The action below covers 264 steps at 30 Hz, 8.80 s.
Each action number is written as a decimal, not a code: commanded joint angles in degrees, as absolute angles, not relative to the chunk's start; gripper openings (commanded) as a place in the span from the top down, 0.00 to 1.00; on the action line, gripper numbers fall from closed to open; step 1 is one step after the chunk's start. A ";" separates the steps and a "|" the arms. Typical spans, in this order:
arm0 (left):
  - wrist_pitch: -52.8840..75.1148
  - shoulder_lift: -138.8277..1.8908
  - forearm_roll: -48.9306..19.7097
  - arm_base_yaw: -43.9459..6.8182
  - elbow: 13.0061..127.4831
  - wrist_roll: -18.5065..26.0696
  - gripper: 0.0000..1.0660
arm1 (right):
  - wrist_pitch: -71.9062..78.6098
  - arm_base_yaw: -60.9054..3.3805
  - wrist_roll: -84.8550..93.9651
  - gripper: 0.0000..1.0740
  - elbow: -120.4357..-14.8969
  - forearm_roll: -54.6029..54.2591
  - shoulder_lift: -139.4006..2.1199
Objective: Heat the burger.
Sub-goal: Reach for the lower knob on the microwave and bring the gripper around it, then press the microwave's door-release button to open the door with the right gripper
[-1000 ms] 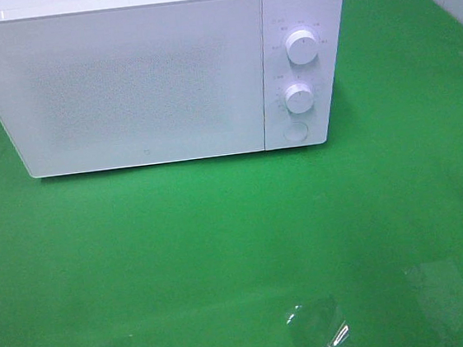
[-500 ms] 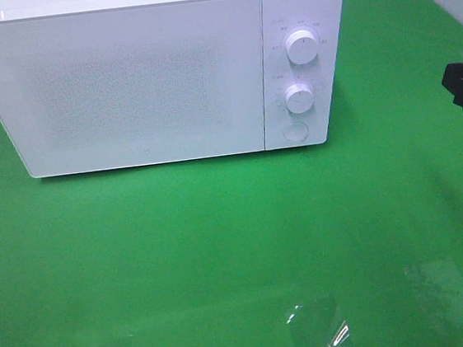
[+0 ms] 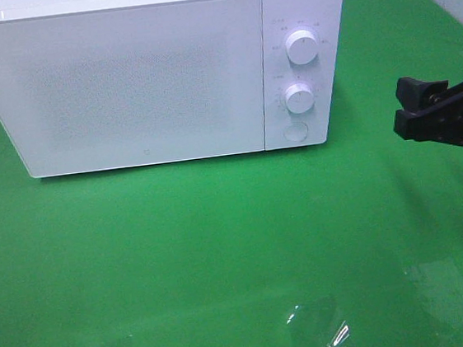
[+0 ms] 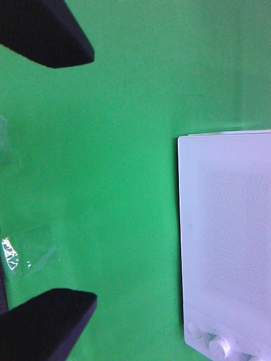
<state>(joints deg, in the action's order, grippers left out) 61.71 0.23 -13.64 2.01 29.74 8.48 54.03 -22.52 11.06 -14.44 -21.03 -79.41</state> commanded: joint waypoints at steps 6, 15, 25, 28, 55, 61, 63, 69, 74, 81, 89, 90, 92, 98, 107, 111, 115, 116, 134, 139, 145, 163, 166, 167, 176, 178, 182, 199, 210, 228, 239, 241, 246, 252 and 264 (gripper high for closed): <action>61.25 1.15 -13.98 1.95 29.62 8.14 0.07 | 66.12 -34.43 13.35 0.32 -14.50 -34.61 -87.20; 61.25 1.15 -13.98 1.95 29.62 8.14 0.07 | 71.45 -43.83 16.39 0.32 -18.28 -44.92 -94.54; 61.25 1.15 -13.98 1.95 29.62 8.14 0.07 | 73.05 -45.84 18.79 0.32 -24.06 -44.92 -100.10; 61.25 1.15 -13.98 1.95 29.62 8.14 0.07 | 73.28 -45.84 18.62 0.32 -25.78 -44.92 -102.79; 61.25 1.15 -13.81 1.95 29.62 8.19 0.07 | 66.98 -38.10 17.59 0.32 -41.71 -37.41 -114.99; 61.25 1.15 -13.81 1.95 29.62 8.19 0.07 | 66.35 -38.10 17.59 0.32 -44.58 -37.41 -117.28; 61.25 1.15 -13.81 1.95 29.62 8.14 0.07 | 66.00 -38.10 17.59 0.32 -46.35 -37.53 -119.00; 61.25 1.15 -13.81 1.95 29.62 8.14 0.07 | 66.18 -37.87 17.59 0.32 -47.84 -37.70 -120.32; 61.25 1.15 -13.81 1.95 29.62 8.14 0.07 | 66.41 -37.47 17.53 0.32 -47.84 -37.64 -120.49; 61.25 1.15 -13.81 1.95 29.62 8.14 0.07 | 66.58 -37.47 17.53 0.40 -47.84 -37.59 -120.49; 61.25 1.15 -13.81 1.95 29.62 8.14 0.07 | 66.98 -37.47 17.53 0.88 -47.84 -36.21 -120.49; 61.25 1.15 -13.81 1.95 29.62 8.14 0.07 | 66.98 -37.47 17.53 0.88 -47.84 -36.21 -120.49; 61.25 1.15 -13.81 1.95 29.62 8.14 0.07 | 67.27 -37.47 17.53 0.97 -47.84 -35.70 -120.49; 61.25 1.15 -13.81 1.95 29.62 8.14 0.07 | 67.44 -37.47 17.53 1.00 -47.84 -35.70 -120.49; 61.25 1.15 -13.81 1.95 29.62 8.14 0.07 | 68.53 -37.47 11.52 1.00 -47.84 -32.89 -120.49; 61.25 1.15 -13.81 1.95 29.62 8.14 0.07 | 68.75 -37.47 2.64 1.00 -47.84 -30.19 -120.49; 61.25 1.15 -13.81 1.95 29.62 8.14 0.07 | 68.47 -37.47 -9.45 1.00 -47.78 -27.85 -120.49; 61.25 1.15 -13.81 1.95 29.62 8.14 0.07 | 68.53 -37.47 -13.18 1.00 -47.78 -27.27 -120.49; 61.25 1.15 -13.81 1.95 29.62 8.14 0.07 | 68.64 -37.47 -68.75 1.00 -47.78 -23.66 -120.49; 61.25 1.15 -13.81 1.95 29.62 8.14 0.07 | 68.64 -37.47 -77.98 1.00 -47.78 -23.95 -120.49; 61.25 1.15 -13.81 1.95 29.62 8.14 0.07 | 68.64 -37.47 -84.57 1.00 -47.78 -24.24 -120.49; 61.25 1.15 -13.81 1.95 29.62 8.14 0.07 | 68.64 -37.47 -83.37 0.69 -47.73 -29.45 -120.49; 61.25 1.15 -13.81 1.95 29.62 8.14 0.07 | 68.64 -37.47 -83.25 0.55 -47.73 -31.46 -120.49; 61.25 1.15 -13.81 1.95 29.62 8.14 0.07 | 68.64 -37.47 -83.25 0.55 -47.73 -31.46 -120.49; 61.25 1.15 -13.81 1.95 29.62 8.14 0.07 | 67.61 -37.47 -80.27 0.31 -47.67 -32.03 -120.44; 61.25 1.15 -13.81 1.95 29.62 8.14 0.07 | 65.78 -37.64 -78.72 0.30 -46.70 -31.74 -119.52; 61.25 1.15 -13.81 1.95 29.62 8.14 0.07 | 63.88 -37.64 -76.15 0.30 -44.00 -31.63 -117.11; 61.31 1.15 -13.81 1.95 29.62 8.14 0.07 | 47.15 -37.64 -54.03 0.31 -34.61 -24.69 -102.04; 61.31 1.15 -13.81 1.95 29.62 8.14 0.07 | 31.23 -37.53 -31.00 0.31 -34.49 -21.60 -91.39; 61.31 1.15 -13.81 1.95 29.62 8.14 0.07 | -5.27 -37.53 -14.78 0.31 -37.53 -1.55 -75.06; 61.31 1.15 -13.81 1.95 29.62 8.14 0.07 | -28.53 -37.64 -11.57 0.31 -39.19 2.75 -61.08; 61.31 1.15 -13.81 1.95 29.62 8.14 0.07 | -29.56 -37.64 -11.40 0.31 -39.19 2.64 -59.99; 61.31 1.15 -13.81 1.95 29.62 8.14 0.07 | -37.99 -37.64 -8.54 0.31 -39.19 2.64 -52.83; 61.31 1.15 -13.81 1.95 29.62 8.14 0.07 | -46.64 -37.64 -7.56 0.31 -39.19 2.81 -45.49; 61.31 1.15 -13.81 1.95 29.62 8.14 0.07 | -55.58 -34.15 -7.56 0.31 -37.13 2.69 -29.91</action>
